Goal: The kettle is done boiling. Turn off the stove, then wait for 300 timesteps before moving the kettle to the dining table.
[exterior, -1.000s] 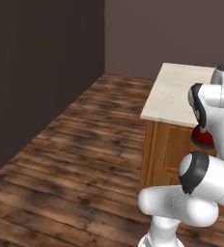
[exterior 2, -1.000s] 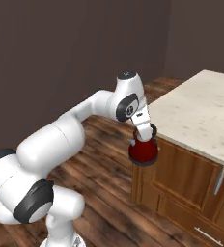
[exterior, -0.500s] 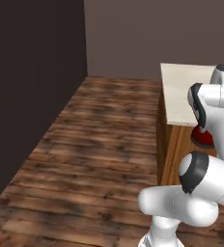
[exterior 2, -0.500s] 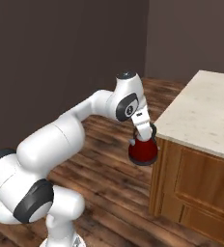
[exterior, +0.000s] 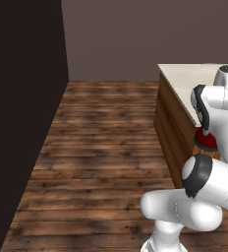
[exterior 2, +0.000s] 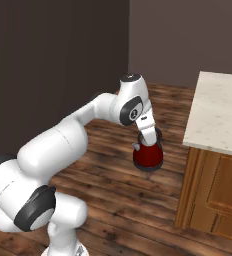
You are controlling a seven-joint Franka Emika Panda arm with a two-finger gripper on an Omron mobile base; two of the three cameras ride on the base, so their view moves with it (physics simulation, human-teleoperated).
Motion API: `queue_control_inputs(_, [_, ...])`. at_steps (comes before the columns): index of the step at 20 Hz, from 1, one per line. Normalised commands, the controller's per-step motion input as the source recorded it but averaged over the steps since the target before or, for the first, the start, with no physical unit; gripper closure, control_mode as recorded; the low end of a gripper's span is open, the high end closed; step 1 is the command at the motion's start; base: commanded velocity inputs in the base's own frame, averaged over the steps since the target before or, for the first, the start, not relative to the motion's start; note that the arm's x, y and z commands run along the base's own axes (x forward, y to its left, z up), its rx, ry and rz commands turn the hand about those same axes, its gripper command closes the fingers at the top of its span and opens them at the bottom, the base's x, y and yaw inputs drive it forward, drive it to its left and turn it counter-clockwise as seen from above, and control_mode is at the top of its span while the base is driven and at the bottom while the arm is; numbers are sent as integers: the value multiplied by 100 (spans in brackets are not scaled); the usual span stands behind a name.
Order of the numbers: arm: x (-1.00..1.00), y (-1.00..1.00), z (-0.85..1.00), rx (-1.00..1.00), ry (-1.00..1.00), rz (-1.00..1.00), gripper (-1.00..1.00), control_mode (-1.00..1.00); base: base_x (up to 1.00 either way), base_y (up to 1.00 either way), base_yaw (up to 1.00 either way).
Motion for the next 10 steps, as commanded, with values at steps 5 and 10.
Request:
queue_control_inputs(5, [0, 0, 0, 0, 0, 0, 100, 100, 57, 87, -39])
queue_control_inputs(10, [0, 0, 0, 0, 0, 0, 100, 100, 71, 76, -41])
